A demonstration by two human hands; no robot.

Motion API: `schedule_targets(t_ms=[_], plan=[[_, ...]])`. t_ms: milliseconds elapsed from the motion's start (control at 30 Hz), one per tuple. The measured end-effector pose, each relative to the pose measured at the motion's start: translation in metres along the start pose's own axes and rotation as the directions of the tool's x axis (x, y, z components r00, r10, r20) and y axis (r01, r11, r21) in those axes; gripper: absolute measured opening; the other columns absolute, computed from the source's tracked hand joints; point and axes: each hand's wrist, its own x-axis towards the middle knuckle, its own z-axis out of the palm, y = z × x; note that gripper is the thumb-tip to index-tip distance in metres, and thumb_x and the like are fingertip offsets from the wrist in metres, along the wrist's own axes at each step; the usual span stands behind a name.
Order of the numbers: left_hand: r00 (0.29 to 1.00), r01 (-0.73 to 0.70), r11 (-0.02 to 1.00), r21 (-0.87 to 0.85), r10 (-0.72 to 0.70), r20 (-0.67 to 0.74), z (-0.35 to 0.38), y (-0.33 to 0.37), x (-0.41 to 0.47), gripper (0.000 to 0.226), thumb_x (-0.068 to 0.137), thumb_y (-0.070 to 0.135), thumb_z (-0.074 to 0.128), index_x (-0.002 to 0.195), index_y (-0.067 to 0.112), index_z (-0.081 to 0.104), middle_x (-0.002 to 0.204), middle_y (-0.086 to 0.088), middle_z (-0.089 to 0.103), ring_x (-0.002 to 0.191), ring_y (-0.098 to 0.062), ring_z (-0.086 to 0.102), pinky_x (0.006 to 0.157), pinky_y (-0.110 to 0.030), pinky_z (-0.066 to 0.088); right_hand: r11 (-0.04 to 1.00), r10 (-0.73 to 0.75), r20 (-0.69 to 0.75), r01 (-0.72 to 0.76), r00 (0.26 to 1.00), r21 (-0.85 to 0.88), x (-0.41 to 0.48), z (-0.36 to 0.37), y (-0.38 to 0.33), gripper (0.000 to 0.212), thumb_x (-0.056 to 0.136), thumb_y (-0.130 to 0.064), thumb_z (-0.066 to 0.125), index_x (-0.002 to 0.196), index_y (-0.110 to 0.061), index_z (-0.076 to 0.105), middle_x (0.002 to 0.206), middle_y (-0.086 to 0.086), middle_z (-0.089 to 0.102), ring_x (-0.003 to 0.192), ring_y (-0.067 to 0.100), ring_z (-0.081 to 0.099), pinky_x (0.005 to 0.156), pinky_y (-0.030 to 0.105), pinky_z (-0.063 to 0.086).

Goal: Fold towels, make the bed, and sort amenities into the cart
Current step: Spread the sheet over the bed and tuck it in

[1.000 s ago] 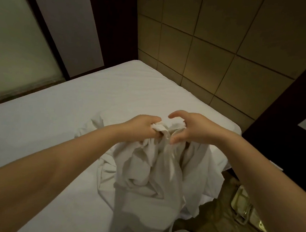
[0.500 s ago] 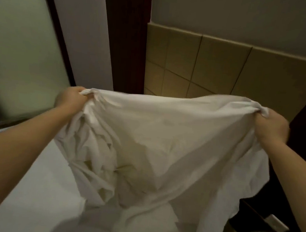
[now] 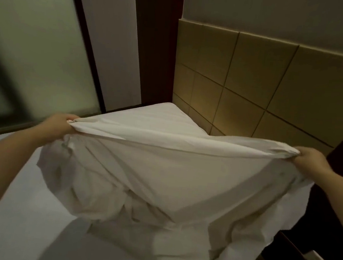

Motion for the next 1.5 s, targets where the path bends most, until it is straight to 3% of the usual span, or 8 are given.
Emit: schedule_targets(t_ms=[167,267,400,567,700,867,1067,1500], plan=[[0.934,-0.008,0.979,-0.203,-0.065,-0.352,0.009,-0.001,0.017,0.035,0.080,0.025,0.065,0.104,0.000,0.067,0.091,-0.011,0.057,0.088,-0.020,0.050,0.077,-0.033,0.041,0.960,0.033,-0.154,0.011,0.988,0.280,0.003,0.032,-0.026,0.023,0.094,-0.019,0.051,0.111,-0.018,0.066,0.106,0.012,0.062,0.096,0.033,0.057,0.078,0.041,0.049],[0.995,0.060,0.998,0.023,-0.058,-0.086,0.034,-0.010,0.011,0.021,0.081,0.024,0.074,0.097,0.011,0.069,0.088,-0.012,0.064,0.077,-0.026,0.057,0.070,-0.034,0.045,0.962,0.096,-0.132,-0.058,0.987,0.266,0.000,0.047,-0.028,0.023,0.093,-0.016,0.046,0.104,-0.017,0.066,0.103,0.014,0.062,0.095,0.034,0.058,0.085,0.047,0.051],[0.882,0.082,0.973,-0.215,-0.171,-0.440,0.031,-0.032,0.011,0.027,0.090,0.014,0.054,0.114,0.008,0.066,0.113,-0.015,0.065,0.105,-0.034,0.059,0.089,-0.039,0.045,0.864,0.214,-0.402,0.020,0.890,0.504,-0.009,0.050,-0.033,0.024,0.092,-0.013,0.043,0.081,-0.023,0.062,0.081,-0.004,0.060,0.078,0.013,0.051,0.066,0.025,0.039],[0.982,0.163,0.962,0.219,-0.137,-0.126,0.040,-0.056,-0.010,0.015,0.091,0.019,0.058,0.092,0.009,0.069,0.099,-0.019,0.068,0.087,-0.034,0.059,0.074,-0.033,0.042,0.917,0.285,-0.171,-0.217,0.943,0.334,-0.012,0.079,-0.015,0.032,0.096,-0.012,0.036,0.108,-0.007,0.066,0.105,0.019,0.062,0.096,0.037,0.058,0.081,0.043,0.047],[0.864,0.051,0.999,-0.002,-0.045,-0.501,0.029,-0.025,-0.005,0.019,0.088,0.007,0.048,0.094,0.005,0.066,0.100,-0.027,0.064,0.097,-0.042,0.057,0.072,-0.034,0.040,0.816,0.270,-0.406,0.016,0.873,0.578,-0.024,0.072,-0.038,0.029,0.092,-0.018,0.039,0.091,-0.028,0.066,0.094,-0.002,0.062,0.085,0.016,0.056,0.074,0.029,0.046],[0.990,0.102,0.838,0.536,-0.138,0.028,0.050,-0.079,-0.039,0.024,0.093,0.021,0.053,0.101,0.003,0.066,0.114,-0.021,0.063,0.103,-0.036,0.056,0.084,-0.035,0.043,0.966,0.256,-0.075,-0.253,0.964,0.052,-0.028,0.092,-0.010,0.024,0.097,-0.010,0.041,0.100,0.002,0.062,0.104,0.023,0.061,0.091,0.037,0.057,0.071,0.038,0.045],[0.910,0.104,0.988,0.111,-0.050,-0.411,-0.004,-0.024,-0.010,0.027,0.093,0.018,0.052,0.108,0.002,0.067,0.106,-0.027,0.064,0.100,-0.043,0.058,0.079,-0.038,0.044,0.908,0.274,-0.338,-0.126,0.900,0.399,-0.028,0.054,-0.060,0.034,0.096,-0.007,0.030,0.112,-0.008,0.061,0.104,0.015,0.055,0.093,0.027,0.050,0.080,0.038,0.040],[0.916,0.401,0.701,-0.590,-0.324,0.237,0.068,-0.030,-0.091,0.017,0.093,0.018,0.057,0.083,0.005,0.061,0.067,-0.012,0.060,0.053,-0.018,0.059,0.053,-0.024,0.051,0.865,0.283,0.077,-0.289,0.956,0.410,-0.076,0.114,-0.070,0.020,0.096,-0.021,0.046,0.107,-0.007,0.056,0.083,0.012,0.055,0.073,0.026,0.052,0.078,0.040,0.045]])
